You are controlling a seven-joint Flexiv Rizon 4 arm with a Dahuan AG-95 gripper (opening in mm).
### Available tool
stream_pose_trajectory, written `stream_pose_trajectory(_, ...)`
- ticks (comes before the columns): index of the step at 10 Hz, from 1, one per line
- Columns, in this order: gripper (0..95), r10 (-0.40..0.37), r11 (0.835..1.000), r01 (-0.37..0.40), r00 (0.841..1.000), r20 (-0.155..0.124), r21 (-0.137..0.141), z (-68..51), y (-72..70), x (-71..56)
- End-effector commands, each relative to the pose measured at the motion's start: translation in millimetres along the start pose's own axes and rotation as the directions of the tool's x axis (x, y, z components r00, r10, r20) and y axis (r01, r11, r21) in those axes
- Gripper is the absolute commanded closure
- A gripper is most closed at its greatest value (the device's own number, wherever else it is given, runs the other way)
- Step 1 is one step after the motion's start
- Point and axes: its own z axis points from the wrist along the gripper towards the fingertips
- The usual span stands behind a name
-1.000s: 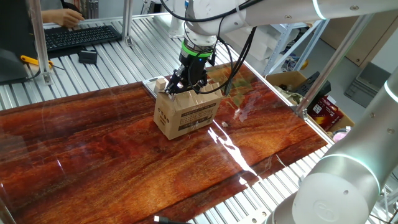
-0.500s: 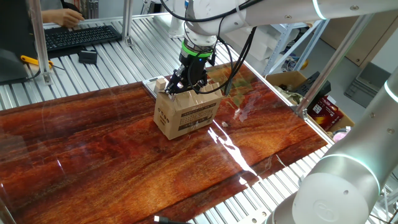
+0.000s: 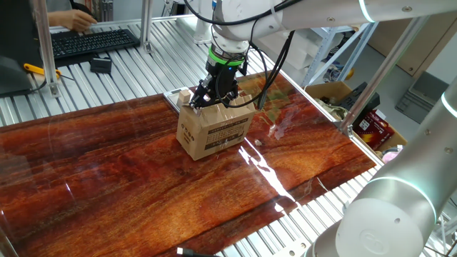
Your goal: Open a box
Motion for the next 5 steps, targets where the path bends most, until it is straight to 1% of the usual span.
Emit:
stream_pose_trajectory(1,95.0,0.056,0.998,-0.057,0.998,-0.016,-0.015,0.0,-0.1,-0.1)
stream_pose_trajectory(5,95.0,0.057,0.998,-0.057,0.998,-0.02,-0.016,0.0,0.0,0.0)
